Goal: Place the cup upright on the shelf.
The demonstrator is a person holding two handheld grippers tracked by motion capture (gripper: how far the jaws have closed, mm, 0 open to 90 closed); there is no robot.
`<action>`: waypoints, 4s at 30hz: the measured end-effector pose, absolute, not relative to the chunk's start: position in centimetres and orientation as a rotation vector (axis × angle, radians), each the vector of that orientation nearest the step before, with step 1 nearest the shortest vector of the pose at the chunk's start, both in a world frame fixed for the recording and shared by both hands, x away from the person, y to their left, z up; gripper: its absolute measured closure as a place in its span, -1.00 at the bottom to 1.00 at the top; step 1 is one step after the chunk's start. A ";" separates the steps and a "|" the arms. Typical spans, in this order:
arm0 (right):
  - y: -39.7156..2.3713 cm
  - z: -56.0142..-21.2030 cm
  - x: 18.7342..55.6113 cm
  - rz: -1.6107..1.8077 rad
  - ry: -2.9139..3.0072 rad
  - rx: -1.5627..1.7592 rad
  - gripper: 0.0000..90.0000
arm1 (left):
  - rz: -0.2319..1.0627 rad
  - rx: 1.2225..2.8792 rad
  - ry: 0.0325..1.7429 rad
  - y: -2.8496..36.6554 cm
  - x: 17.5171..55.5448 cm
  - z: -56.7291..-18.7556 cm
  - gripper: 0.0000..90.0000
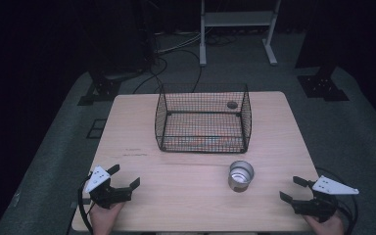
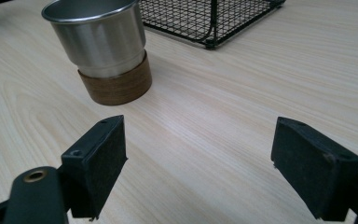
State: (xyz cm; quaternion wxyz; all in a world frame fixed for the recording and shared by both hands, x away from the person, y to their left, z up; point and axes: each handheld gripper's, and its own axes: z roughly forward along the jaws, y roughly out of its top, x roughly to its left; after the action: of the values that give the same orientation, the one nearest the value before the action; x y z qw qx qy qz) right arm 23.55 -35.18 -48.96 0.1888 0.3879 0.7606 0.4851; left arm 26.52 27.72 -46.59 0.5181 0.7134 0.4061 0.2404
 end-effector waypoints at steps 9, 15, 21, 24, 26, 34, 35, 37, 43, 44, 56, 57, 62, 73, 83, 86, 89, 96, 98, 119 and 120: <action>-34.0 -48.4 23.3 1.381 2.161 1.022 -0.65 | 0.576 1.714 0.962 27.8 26.4 -46.6 -0.97; -33.0 -47.9 23.6 1.385 2.189 0.981 -0.66 | 0.573 1.708 0.971 28.2 26.3 -46.6 -0.97; -31.9 -47.8 23.9 1.388 2.232 0.937 -0.66 | 0.573 1.708 0.975 28.3 26.3 -46.7 -0.97; -31.6 -47.8 24.0 1.398 2.247 0.932 -0.66 | 0.571 1.714 0.967 28.2 26.3 -46.7 -0.97; -31.5 -47.8 24.1 1.397 2.259 0.924 -0.66 | 0.571 1.715 0.967 28.2 26.3 -46.7 -0.97; -31.0 -47.5 24.4 1.414 2.269 0.904 -0.70 | 0.570 1.706 0.968 28.3 26.5 -46.7 -0.97; -31.0 -47.5 24.5 1.414 2.274 0.899 -0.70 | 0.573 1.707 0.967 28.3 26.4 -46.7 -0.96; -30.8 -47.4 24.5 1.413 2.280 0.901 -0.70 | 0.569 1.707 0.968 28.3 26.5 -46.7 -0.97; -30.3 -47.2 24.8 1.433 2.300 0.862 -0.70 | 0.562 1.704 0.963 28.4 26.4 -46.6 -0.97; -30.2 -47.2 24.9 1.433 2.304 0.862 -0.70 | 0.562 1.704 0.964 28.4 26.4 -46.6 -0.97; -27.7 -46.5 26.5 1.396 2.385 0.786 -0.70 | 0.566 1.700 0.958 28.6 26.5 -46.5 -0.96; -27.5 -46.4 26.6 1.390 2.388 0.787 -0.70 | 0.565 1.699 0.959 28.6 26.5 -46.5 -0.97; -26.6 -46.5 27.1 1.366 2.395 0.783 -0.70 | 0.571 1.700 0.959 28.7 26.4 -46.5 -0.97; -26.1 -46.8 27.9 1.355 2.405 0.822 -0.71 | 0.566 1.696 0.960 28.6 26.4 -46.5 -0.97; -24.7 -46.7 28.8 1.329 2.421 0.802 -0.73 | 0.571 1.698 0.961 28.6 26.4 -46.6 -0.96; -24.4 -46.8 29.0 1.321 2.429 0.803 -0.73 | 0.568 1.698 0.962 28.6 26.4 -46.6 -0.97; -24.0 -47.0 29.2 1.310 2.437 0.802 -0.73 | 0.567 1.701 0.958 28.5 26.4 -46.6 -0.97; -23.3 -46.8 29.9 1.318 2.428 0.807 -0.72 | 0.565 1.706 0.955 28.5 26.5 -46.6 -0.97; -23.2 -46.8 30.1 1.319 2.428 0.797 -0.72 | 0.568 1.704 0.955 28.6 26.5 -46.6 -0.96; -22.4 -45.2 29.9 1.293 2.459 0.752 -0.61 | 0.559 1.680 0.969 29.2 26.2 -46.6 -0.96; -22.4 -45.0 29.9 1.299 2.458 0.747 -0.61 | 0.558 1.679 0.967 29.2 26.2 -46.6 -0.97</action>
State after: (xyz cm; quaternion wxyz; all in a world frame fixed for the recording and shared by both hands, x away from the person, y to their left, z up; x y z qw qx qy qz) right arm 29.91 -22.39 -45.02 0.1313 0.2572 0.8465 0.4473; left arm 26.24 29.20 -46.56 0.5333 0.7044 0.4057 0.2341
